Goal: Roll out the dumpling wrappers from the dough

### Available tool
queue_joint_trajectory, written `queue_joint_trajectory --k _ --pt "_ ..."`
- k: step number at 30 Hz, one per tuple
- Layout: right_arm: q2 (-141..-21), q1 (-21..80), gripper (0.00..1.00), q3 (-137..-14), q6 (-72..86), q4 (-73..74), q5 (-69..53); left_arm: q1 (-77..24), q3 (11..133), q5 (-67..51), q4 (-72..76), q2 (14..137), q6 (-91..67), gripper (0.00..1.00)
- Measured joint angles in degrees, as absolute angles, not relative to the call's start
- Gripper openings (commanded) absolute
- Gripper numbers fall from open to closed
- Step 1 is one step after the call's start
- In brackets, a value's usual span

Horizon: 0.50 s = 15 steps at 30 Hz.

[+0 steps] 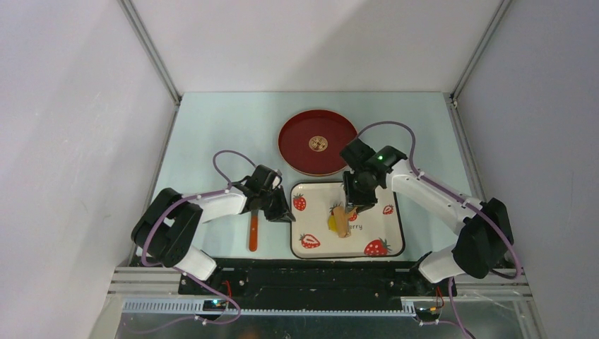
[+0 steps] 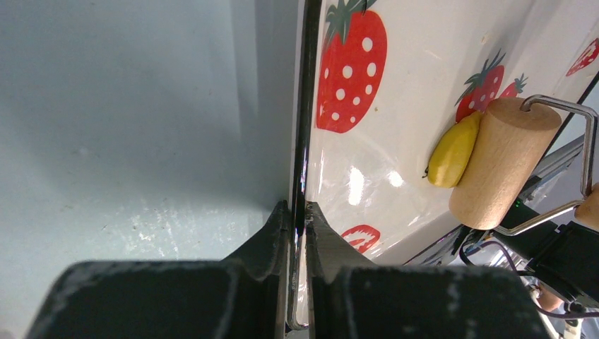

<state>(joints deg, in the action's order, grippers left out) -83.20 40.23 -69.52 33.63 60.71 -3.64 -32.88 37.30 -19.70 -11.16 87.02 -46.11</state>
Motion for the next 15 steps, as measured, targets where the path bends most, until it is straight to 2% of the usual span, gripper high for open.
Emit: queue_joint_trajectory --k 15 --pt "-85.7 46.2 0.0 -72.1 34.1 61.9 1.3 -32.9 37.3 -19.7 -11.2 87.0 -46.1 0.0"
